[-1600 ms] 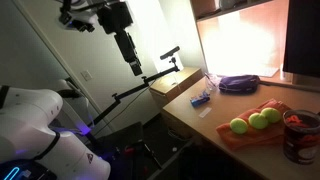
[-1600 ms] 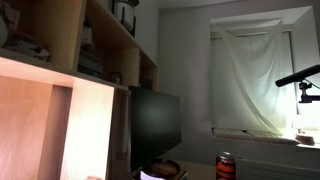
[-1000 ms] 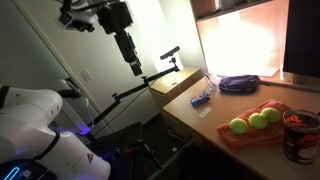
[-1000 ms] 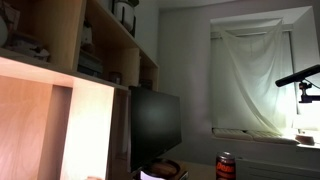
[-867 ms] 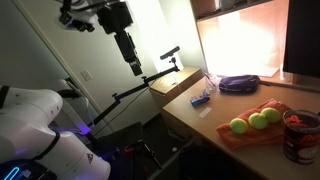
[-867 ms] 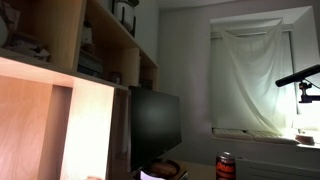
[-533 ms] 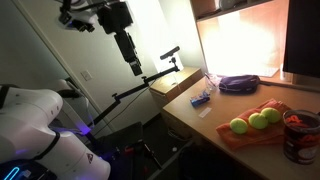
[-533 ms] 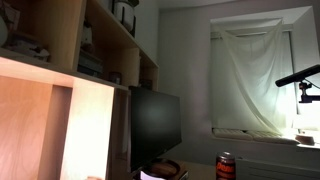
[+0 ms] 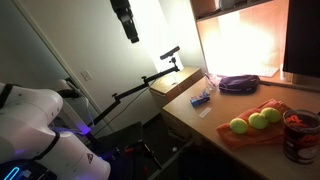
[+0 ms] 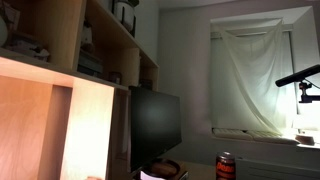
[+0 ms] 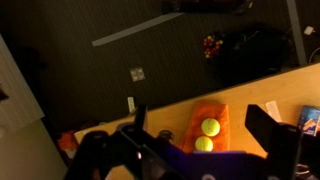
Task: Put the middle tennis bowl in the can
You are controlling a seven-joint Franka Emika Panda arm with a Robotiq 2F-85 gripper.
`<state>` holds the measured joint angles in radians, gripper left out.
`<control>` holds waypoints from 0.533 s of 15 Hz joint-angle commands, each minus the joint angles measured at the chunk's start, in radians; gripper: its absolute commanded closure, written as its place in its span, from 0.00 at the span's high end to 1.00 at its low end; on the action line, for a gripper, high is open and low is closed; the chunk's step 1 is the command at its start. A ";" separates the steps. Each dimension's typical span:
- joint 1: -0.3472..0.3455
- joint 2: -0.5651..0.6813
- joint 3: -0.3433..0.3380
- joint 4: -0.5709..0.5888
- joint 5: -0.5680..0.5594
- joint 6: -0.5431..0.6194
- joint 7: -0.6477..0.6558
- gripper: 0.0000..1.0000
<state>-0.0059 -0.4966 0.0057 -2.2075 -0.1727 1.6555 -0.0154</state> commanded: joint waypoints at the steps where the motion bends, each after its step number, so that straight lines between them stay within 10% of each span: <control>1: -0.017 0.147 0.021 0.256 -0.090 -0.144 -0.007 1.00; 8: 0.028 0.310 0.055 0.532 -0.280 -0.032 -0.095 1.00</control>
<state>0.0033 -0.2512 0.0347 -1.7751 -0.3809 1.5687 -0.0697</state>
